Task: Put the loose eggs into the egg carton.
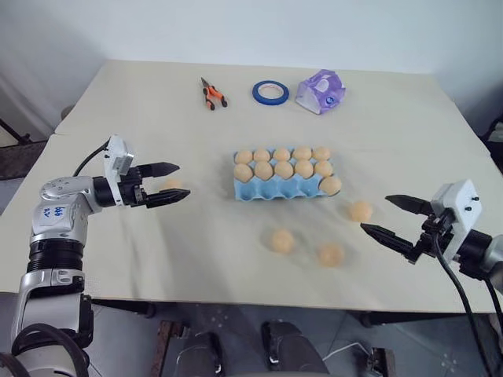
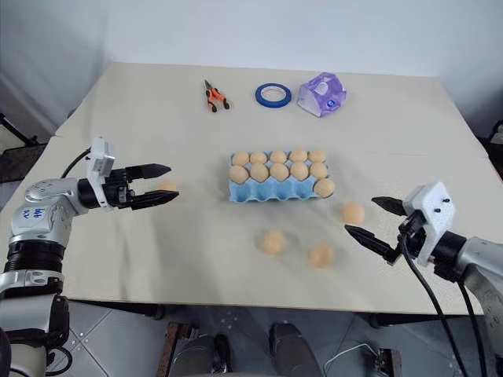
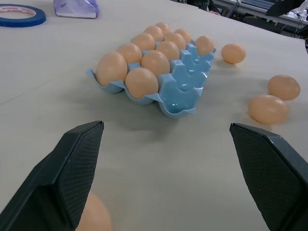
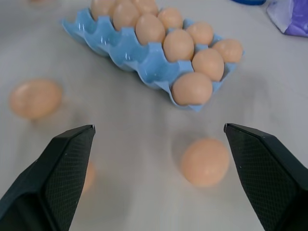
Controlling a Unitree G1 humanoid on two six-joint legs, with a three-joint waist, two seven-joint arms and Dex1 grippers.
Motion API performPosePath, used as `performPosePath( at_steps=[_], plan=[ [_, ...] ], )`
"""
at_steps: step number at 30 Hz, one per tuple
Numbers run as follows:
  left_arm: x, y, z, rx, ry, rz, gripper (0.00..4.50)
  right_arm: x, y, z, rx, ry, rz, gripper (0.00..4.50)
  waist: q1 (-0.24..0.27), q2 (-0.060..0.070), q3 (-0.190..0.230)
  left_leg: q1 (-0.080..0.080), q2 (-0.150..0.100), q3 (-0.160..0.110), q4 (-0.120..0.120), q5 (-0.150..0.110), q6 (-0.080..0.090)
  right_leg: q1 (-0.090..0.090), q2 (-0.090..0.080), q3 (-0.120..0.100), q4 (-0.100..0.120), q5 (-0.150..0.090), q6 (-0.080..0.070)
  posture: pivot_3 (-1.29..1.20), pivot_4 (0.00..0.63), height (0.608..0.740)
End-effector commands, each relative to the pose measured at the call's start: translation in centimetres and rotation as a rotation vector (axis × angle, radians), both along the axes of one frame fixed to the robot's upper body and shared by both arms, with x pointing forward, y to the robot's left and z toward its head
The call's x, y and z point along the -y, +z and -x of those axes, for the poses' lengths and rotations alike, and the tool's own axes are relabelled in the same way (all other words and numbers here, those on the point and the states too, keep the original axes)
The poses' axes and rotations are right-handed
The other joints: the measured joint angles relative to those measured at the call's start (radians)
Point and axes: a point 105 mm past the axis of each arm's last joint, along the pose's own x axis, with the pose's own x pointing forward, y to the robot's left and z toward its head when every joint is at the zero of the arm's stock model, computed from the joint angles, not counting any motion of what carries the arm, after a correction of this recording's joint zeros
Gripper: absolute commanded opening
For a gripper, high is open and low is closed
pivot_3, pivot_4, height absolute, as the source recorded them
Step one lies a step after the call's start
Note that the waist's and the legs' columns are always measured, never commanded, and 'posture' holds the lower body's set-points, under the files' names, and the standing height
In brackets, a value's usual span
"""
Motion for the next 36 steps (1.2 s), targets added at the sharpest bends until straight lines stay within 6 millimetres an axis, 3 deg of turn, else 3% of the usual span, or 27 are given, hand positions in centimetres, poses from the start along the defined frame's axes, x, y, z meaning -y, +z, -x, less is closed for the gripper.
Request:
performPosePath(
  at_steps=[1, 5, 10, 25, 36],
  plan=[
    [0.4, 0.9, 0.3, 0.053, -0.043, -0.023, 4.47, -0.2, 0.0, 2.4, -0.024, -0.016, 0.015, 4.5, 0.003, 0.0, 0.0, -0.001, 0.0, 0.0, 0.0, 0.0, 0.0, 0.0, 0.0, 0.0, -0.001, 0.0, 0.0, 0.0, 0.15, 0.74],
    [0.9, 0.3, 0.9, 0.032, -0.114, -0.031, 4.47, -0.8, -2.2, 5.2, -0.14, -0.002, 0.044, 4.5, 0.01, 0.0, 0.0, -0.002, 0.0, -0.005, 0.0, 0.0, 0.0, 0.003, 0.0, -0.006, -0.005, 0.0, 0.0, 0.0, 0.15, 0.74],
    [1.5, -0.7, 1.9, 0.001, -0.21, -0.056, 4.47, -1.9, -3.4, 5.7, -0.159, -0.062, 0.035, 4.5, -0.003, 0.0, 0.0, 0.003, 0.0, -0.008, 0.0, -0.001, 0.001, 0.011, -0.002, -0.011, -0.008, 0.0, 0.0, 0.0, 0.15, 0.74],
    [2.0, -0.8, 2.8, 0.036, -0.274, -0.042, 4.47, -4.3, -6.1, 4.7, -0.139, -0.149, -0.051, 4.5, 0.004, -0.001, 0.0, 0.001, 0.0, -0.017, -0.001, -0.004, 0.005, 0.012, -0.003, -0.02, -0.009, -0.001, -0.005, 0.0, 0.15, 0.74],
    [2.5, -0.7, 2.8, 0.052, -0.26, -0.022, 4.47, -4.6, -8.2, 1.9, -0.135, -0.159, -0.066, 4.5, 0.005, -0.001, -0.001, 0.001, 0.0, -0.018, -0.001, -0.004, 0.006, 0.012, -0.003, -0.02, -0.009, -0.001, -0.005, 0.0, 0.15, 0.74]
  ],
)
